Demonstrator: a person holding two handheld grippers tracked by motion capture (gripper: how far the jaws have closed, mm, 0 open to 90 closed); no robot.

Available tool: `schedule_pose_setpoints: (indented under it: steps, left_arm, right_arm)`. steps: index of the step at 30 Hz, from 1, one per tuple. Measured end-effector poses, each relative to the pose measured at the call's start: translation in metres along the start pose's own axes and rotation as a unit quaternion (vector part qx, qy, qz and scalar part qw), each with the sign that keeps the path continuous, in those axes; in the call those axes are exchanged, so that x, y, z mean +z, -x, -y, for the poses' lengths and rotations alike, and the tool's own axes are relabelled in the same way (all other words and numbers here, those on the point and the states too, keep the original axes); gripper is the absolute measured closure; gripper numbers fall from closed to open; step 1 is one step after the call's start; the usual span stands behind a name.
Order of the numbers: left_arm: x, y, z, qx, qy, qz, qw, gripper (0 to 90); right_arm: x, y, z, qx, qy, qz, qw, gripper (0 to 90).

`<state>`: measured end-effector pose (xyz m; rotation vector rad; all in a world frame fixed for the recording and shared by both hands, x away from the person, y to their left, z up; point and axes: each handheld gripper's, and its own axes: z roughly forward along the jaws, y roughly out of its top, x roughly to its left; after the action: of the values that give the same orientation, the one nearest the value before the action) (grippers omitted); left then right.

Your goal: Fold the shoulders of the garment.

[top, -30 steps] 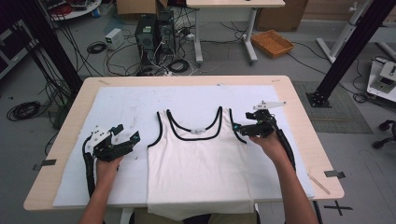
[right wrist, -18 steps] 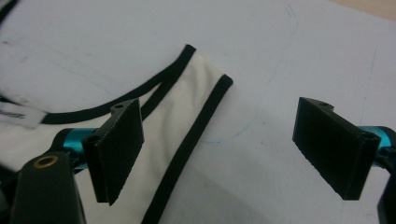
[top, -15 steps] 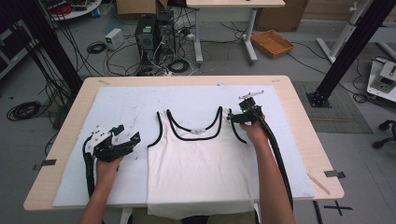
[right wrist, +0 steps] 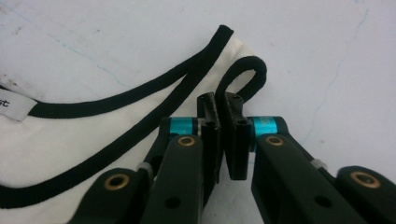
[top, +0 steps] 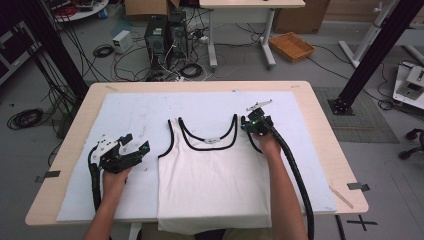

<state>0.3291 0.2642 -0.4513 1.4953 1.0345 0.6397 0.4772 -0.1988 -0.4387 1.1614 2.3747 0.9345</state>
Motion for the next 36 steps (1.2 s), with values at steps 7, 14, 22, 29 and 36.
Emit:
schedule_pose_setpoints:
  steps: [7,14,22,29,36]
  left_arm:
    - [-0.001,0.001,0.0,0.005,-0.005,0.003,1.0,21.1]
    - [-0.001,0.002,0.0,0.006,-0.008,0.002,0.9999,21.2]
    - [-0.001,0.002,0.0,0.005,-0.009,0.002,0.9999,21.2]
    - [-0.001,0.001,0.0,0.002,-0.01,0.0,0.9999,21.1]
    - [-0.001,0.001,0.0,0.002,-0.01,0.0,0.9999,21.2]
  right_arm:
    - [-0.033,-0.01,-0.002,-0.039,0.082,-0.02,0.9956,87.6]
    - [-0.062,-0.04,0.018,-0.105,0.123,-0.052,0.9855,87.6]
    - [-0.08,-0.056,0.048,-0.152,0.113,-0.069,0.9795,87.3]
    - [-0.094,-0.052,0.064,-0.103,0.126,-0.087,0.9828,54.1]
    - [-0.09,-0.068,0.056,-0.111,0.116,-0.14,0.9771,51.8]
